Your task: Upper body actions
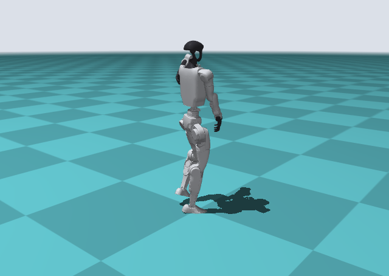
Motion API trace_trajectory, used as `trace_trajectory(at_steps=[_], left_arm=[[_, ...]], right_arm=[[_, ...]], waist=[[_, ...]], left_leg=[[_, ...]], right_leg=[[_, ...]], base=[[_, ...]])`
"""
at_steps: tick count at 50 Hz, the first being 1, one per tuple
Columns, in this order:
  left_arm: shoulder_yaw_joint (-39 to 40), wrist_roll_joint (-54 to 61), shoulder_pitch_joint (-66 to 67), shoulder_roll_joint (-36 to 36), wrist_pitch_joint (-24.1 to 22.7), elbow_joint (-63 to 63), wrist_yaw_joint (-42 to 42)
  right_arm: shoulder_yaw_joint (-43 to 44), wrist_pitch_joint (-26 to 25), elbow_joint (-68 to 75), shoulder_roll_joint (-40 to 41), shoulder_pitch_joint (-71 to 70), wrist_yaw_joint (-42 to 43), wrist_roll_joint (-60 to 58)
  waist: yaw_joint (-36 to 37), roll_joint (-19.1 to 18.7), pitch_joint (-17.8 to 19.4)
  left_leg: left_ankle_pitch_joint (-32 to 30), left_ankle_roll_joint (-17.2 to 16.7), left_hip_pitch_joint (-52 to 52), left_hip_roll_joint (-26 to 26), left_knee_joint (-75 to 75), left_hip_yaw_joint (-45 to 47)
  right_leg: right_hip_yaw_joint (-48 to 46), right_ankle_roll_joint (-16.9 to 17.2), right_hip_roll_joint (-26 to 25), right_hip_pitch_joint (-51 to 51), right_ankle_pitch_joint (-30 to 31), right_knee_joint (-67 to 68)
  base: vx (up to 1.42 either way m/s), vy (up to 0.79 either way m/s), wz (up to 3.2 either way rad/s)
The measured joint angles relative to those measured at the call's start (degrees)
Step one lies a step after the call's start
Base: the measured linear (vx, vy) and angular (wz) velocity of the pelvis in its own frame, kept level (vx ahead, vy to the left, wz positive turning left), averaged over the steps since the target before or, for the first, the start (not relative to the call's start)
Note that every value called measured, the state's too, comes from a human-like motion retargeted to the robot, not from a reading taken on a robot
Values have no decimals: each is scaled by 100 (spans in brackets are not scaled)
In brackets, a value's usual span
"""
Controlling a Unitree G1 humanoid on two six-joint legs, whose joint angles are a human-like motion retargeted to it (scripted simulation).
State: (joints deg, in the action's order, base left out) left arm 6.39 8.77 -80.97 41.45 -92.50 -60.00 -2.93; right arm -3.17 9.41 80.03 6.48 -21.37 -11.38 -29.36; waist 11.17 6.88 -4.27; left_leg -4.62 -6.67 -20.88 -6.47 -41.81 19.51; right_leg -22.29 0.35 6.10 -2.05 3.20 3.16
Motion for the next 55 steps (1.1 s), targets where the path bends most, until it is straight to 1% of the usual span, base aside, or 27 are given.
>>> trace_trajectory(at_steps=[2,3,5,7,8,10,12,13,15,17,18,20,23,26,27,28,30,33,35,37,40,45,48,50,52,53,55], left_arm=[[-5,-51,-609,-50,0,0,-59],[12,-69,-880,-78,0,0,-83],[57,-83,-1412,-145,0,0,-106],[132,-95,-2015,-264,0,0,-137],[188,-115,-2334,-331,0,0,-168],[336,-165,-3103,-383,0,0,-249],[436,-221,-3929,-241,0,0,-341],[463,-272,-4337,-205,0,0,-413],[614,-321,-5041,-131,0,0,-499],[698,-250,-5531,-16,0,0,-465],[623,-208,-5683,42,0,0,-440],[529,-122,-5884,171,0,0,-385],[605,-95,-5816,76,0,0,-388],[713,-28,-5139,-112,0,0,-349],[740,19,-4784,-184,0,0,-311],[747,77,-4353,-277,0,0,-262],[722,232,-3366,-445,0,0,-118],[440,607,-2006,-263,0,0,285],[-44,682,-1403,-18,0,0,420],[-498,582,-985,266,0,0,399],[-826,308,-386,561,0,0,212],[-929,-83,2,606,146,0,-127],[-900,-92,-71,425,88,0,-119],[-866,-79,-240,197,0,0,-83],[-761,-10,-861,39,0,0,12],[-698,66,-1211,-2,0,0,104],[-539,250,-1886,-74,0,0,322]], right_arm=[[24,-17,128,-134,430,116,-314],[61,-56,246,-218,659,160,-425],[229,-207,587,-428,1176,287,-617],[560,-518,1095,-782,1740,691,-725],[746,-696,1361,-987,1977,923,-660],[1175,-982,1737,-1373,2336,1249,-288],[1566,-1118,1737,-1759,2700,1363,169],[1762,-1143,1737,-1938,2884,1431,367],[2016,-1190,1737,-2162,3200,1550,622],[2240,-1208,1737,-2338,3404,1730,791],[2388,-1193,1737,-2423,3492,1845,871],[2610,-1098,1737,-2501,3640,2070,1070],[2680,-925,1737,-2488,3646,2335,1361],[2559,-783,1737,-2277,3318,2441,1593],[2457,-742,1737,-2158,3145,2424,1637],[2305,-705,1737,-2010,2933,2373,1650],[1875,-694,1737,-1717,2521,2168,1576],[1297,-747,1720,-1251,1806,1334,1223],[1073,-593,1301,-940,1272,674,935],[811,-342,698,-709,765,123,661],[616,33,-108,-428,174,-319,197],[375,385,-757,-140,-184,-206,11],[395,449,-772,-10,-5,-133,36],[447,402,-590,48,419,-106,18],[439,277,-266,-97,954,-57,-97],[452,180,-55,-226,1231,-18,-161],[562,-51,433,-523,1783,117,-267]], waist=[[-221,-184,-161],[-315,-218,-222],[-502,-264,-320],[-750,-346,-279],[-895,-398,-216],[-1129,-619,56],[-1158,-706,330],[-1237,-773,451],[-1381,-867,612],[-1502,-876,746],[-1520,-880,793],[-1510,-846,800],[-1555,-677,657],[-1521,-484,516],[-1464,-441,479],[-1368,-441,448],[-1069,-359,408],[-608,-71,552],[-366,-76,641],[-111,-53,685],[61,53,684],[45,109,483],[-93,72,207],[-184,33,-112],[-378,-129,-209],[-463,-180,-267],[-659,-231,-380]], left_leg=[[183,-14,398,54,838,73],[620,40,614,168,1313,134],[1445,350,1054,436,2228,288],[1429,633,1436,580,3042,227],[1281,627,1602,571,3371,127],[1059,691,1807,412,3903,-45],[963,827,1888,433,4163,118],[926,863,1939,425,4250,116],[876,912,1926,328,4327,120],[872,939,1829,340,4316,71],[870,955,1783,376,4292,35],[905,975,1718,459,4242,-10],[1005,990,1662,678,4185,47],[1150,977,1634,973,4074,143],[1191,953,1617,1031,3990,166],[1214,922,1579,1024,3859,188],[1092,772,1536,1004,3284,336],[-395,263,951,690,1324,427],[-1012,466,155,376,23,359],[-630,504,-565,259,-897,203],[-39,615,-1119,-102,-1767,379],[248,561,-1110,-319,-1976,370],[226,417,-615,-291,-1366,296],[142,263,-51,-147,-515,263],[250,117,485,-19,523,224],[717,139,780,162,1130,212],[1662,378,1351,453,2220,331]], right_leg=[[-124,-8,-220,-86,-78,56],[-183,-9,-272,-132,-107,96],[-289,2,-347,-183,-172,257],[-373,50,-286,-229,-25,768],[-549,55,-205,-314,262,1179],[-777,96,93,-751,1301,2477],[-610,-190,244,-1320,1951,3529],[-421,-390,223,-1667,2055,4017],[-479,-672,351,-2116,1726,4720],[-476,-777,418,-2411,1357,5067],[-387,-733,385,-2504,1235,5146],[-138,-453,294,-2575,1105,5110],[295,-86,70,-2331,1050,4458],[583,168,-12,-1828,1017,3326],[560,218,-22,-1600,846,2885],[395,212,-55,-1327,341,2414],[-342,21,55,-693,-355,1548],[270,-63,159,-164,-235,683],[62,-64,188,45,27,242],[-220,-87,185,150,140,-20],[156,-189,217,8,212,-29],[265,-232,83,-40,142,-1],[213,-220,-103,-66,79,-3],[96,-223,-255,-56,10,14],[-25,-231,-448,-139,-60,134],[-96,-214,-494,-170,-102,208],[-182,-139,-525,-179,-184,409]], base=[[33,-1,43],[38,-2,32],[39,-3,18],[40,-1,29],[20,-6,43],[-16,-10,20],[-9,-5,-45],[3,0,-23],[-6,-1,0],[-14,-7,19],[-1,-8,32],[14,-8,26],[18,-3,3],[10,9,-3],[-1,13,2],[-2,13,-12],[-1,7,-31],[-31,-14,-11],[-36,-11,17],[-21,1,-16],[-7,5,-24],[3,6,-8],[32,5,23],[42,0,26],[35,0,28],[39,1,21],[45,3,13]])
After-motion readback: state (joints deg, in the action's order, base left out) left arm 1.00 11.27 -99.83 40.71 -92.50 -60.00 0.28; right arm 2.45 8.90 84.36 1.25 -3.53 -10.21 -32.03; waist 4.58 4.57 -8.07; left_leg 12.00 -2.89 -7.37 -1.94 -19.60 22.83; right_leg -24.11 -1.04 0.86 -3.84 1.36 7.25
